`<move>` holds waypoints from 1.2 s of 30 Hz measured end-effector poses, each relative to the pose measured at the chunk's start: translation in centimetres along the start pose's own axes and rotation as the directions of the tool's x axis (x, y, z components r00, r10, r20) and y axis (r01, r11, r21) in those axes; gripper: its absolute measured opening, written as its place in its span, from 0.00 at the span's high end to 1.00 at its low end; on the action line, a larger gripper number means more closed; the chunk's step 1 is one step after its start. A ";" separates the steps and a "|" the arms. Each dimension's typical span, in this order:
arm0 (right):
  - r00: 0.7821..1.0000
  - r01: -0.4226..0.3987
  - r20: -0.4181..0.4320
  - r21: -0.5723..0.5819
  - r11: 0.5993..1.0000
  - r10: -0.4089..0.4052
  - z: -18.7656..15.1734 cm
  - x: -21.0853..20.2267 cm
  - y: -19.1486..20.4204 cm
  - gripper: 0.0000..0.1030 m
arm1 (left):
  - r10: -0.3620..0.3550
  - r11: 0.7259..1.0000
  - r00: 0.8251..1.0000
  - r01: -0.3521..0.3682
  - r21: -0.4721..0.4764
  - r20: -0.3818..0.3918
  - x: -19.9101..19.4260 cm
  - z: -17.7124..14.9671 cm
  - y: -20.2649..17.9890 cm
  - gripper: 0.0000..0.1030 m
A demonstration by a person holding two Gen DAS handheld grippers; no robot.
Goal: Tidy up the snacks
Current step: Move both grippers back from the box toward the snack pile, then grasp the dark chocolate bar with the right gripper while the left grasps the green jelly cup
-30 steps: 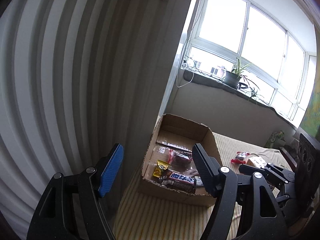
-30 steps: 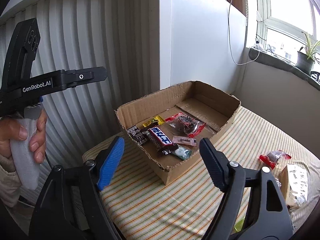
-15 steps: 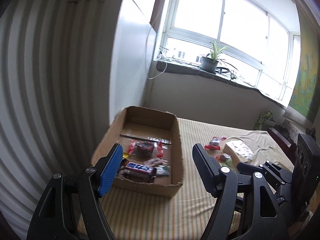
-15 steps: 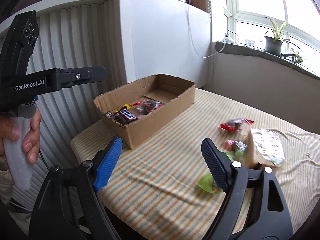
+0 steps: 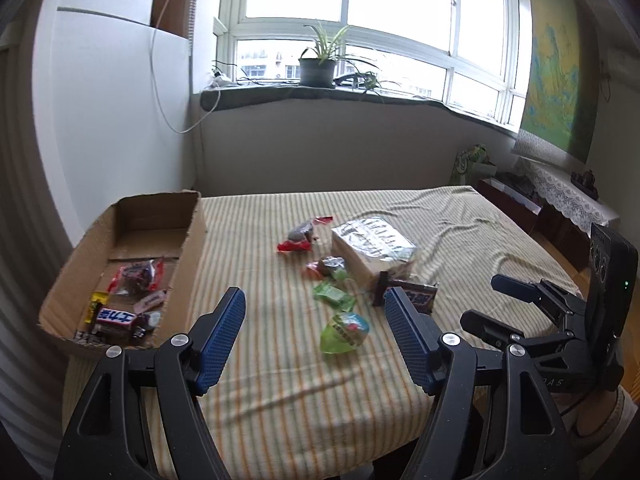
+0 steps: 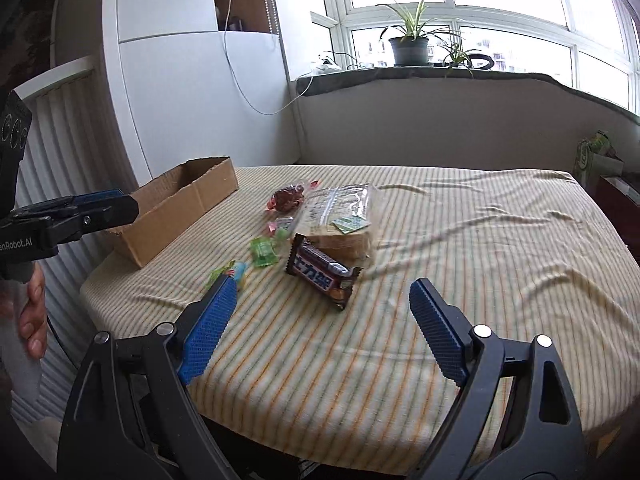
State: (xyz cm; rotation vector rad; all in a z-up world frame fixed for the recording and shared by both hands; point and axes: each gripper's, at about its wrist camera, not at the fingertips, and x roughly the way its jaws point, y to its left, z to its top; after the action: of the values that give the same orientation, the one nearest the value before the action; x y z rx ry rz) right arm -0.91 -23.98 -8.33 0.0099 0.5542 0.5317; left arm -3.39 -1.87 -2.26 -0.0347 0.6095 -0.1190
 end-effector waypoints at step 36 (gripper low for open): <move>0.957 0.030 -0.284 -0.088 0.996 -0.054 1.4 11.8 0.1 0.12 | -0.094 0.995 0.961 0.096 -0.008 -0.261 11.5 -3.4 -0.8 0.30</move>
State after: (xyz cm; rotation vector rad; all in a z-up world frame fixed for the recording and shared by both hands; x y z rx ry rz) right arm 8.27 -18.01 -13.03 -0.1602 0.8132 0.5173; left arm 3.92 -4.02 -11.55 -0.0443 0.8715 -0.2206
